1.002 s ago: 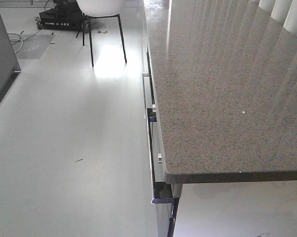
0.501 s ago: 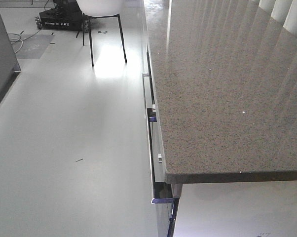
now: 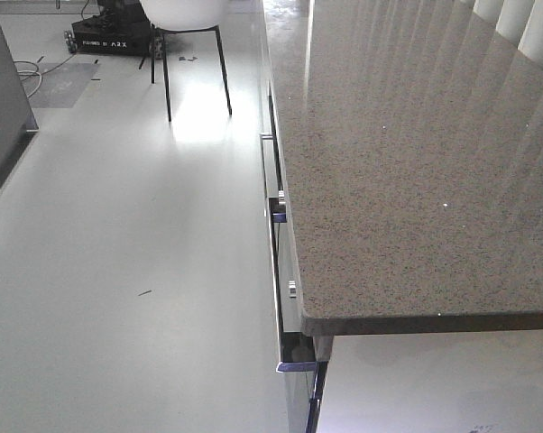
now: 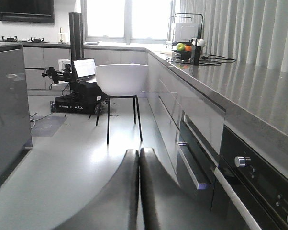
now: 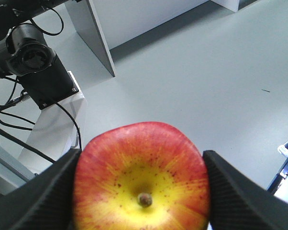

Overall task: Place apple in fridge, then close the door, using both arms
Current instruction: 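Drive the base away from the countertop holding the apple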

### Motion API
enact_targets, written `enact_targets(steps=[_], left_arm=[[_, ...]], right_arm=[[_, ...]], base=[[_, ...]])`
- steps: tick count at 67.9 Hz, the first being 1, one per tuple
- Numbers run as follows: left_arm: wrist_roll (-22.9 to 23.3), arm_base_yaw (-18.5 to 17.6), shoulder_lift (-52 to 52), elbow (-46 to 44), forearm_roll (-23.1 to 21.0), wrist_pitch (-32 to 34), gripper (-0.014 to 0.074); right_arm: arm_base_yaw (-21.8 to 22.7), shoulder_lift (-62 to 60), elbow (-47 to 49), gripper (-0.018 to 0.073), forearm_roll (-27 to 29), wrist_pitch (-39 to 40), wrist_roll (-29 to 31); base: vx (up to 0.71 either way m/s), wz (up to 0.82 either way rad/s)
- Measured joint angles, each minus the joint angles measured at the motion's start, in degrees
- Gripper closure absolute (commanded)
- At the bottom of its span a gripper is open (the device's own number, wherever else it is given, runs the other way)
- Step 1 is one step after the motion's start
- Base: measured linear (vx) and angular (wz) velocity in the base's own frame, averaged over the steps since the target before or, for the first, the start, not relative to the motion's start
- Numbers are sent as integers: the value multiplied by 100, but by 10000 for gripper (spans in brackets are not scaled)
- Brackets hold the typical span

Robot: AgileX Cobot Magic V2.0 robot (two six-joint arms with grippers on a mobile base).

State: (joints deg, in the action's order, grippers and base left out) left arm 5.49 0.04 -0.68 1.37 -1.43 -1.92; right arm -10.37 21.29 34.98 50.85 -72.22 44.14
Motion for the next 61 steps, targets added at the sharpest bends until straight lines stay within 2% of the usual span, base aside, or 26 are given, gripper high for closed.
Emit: enact_targets(steps=[32,61], left_arm=[[0,0,0,0,0,0,603],[0,0,0,0,0,0,603]], right_arm=[[0,0,0,363,0,0,0],[0,-4,0,363,27,0,0]], base=[[0,6],[1,42]])
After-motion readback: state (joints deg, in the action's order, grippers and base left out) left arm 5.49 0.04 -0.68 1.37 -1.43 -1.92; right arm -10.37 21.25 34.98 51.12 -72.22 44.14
